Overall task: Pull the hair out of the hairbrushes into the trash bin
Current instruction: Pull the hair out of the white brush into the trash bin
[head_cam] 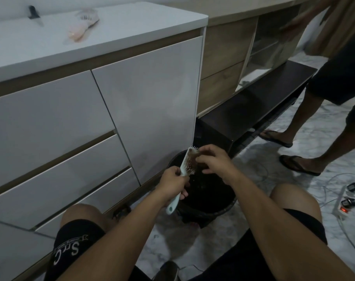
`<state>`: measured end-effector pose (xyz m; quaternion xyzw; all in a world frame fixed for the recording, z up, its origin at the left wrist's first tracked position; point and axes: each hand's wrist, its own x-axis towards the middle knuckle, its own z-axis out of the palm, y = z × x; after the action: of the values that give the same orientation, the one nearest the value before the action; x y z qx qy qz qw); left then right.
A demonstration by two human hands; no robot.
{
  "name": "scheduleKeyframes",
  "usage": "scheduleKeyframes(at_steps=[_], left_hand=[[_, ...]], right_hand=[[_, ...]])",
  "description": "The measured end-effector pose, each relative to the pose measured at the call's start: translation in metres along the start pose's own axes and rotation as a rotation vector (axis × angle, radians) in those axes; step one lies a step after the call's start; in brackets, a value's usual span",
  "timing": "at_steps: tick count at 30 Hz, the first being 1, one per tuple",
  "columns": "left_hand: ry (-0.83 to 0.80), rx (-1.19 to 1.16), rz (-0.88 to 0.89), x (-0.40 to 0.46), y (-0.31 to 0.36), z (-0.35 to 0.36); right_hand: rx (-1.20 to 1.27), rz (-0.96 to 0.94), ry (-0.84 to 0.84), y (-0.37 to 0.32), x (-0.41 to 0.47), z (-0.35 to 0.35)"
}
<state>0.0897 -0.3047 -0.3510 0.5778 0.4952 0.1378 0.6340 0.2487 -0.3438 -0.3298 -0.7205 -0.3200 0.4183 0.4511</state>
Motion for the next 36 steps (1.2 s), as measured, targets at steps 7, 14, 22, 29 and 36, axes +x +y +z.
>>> scheduleKeyframes(at_steps=[7, 14, 22, 29, 36], left_hand=[[0.056, -0.062, -0.005, 0.001, 0.001, -0.003], [0.082, -0.108, -0.026, -0.001, 0.000, -0.007], [0.064, 0.039, 0.006, 0.003, 0.000, -0.007], [0.052, 0.011, -0.047, 0.000, 0.001, -0.012], [0.058, -0.022, -0.081, -0.002, -0.007, -0.018]], right_hand=[[-0.035, 0.002, 0.269, 0.001, 0.006, -0.007], [-0.006, 0.050, 0.197, -0.001, 0.000, -0.008], [-0.145, -0.132, -0.029, 0.002, -0.008, 0.006], [-0.181, -0.051, 0.300, 0.010, 0.007, -0.005], [-0.027, 0.041, 0.304, 0.009, 0.008, -0.012]])
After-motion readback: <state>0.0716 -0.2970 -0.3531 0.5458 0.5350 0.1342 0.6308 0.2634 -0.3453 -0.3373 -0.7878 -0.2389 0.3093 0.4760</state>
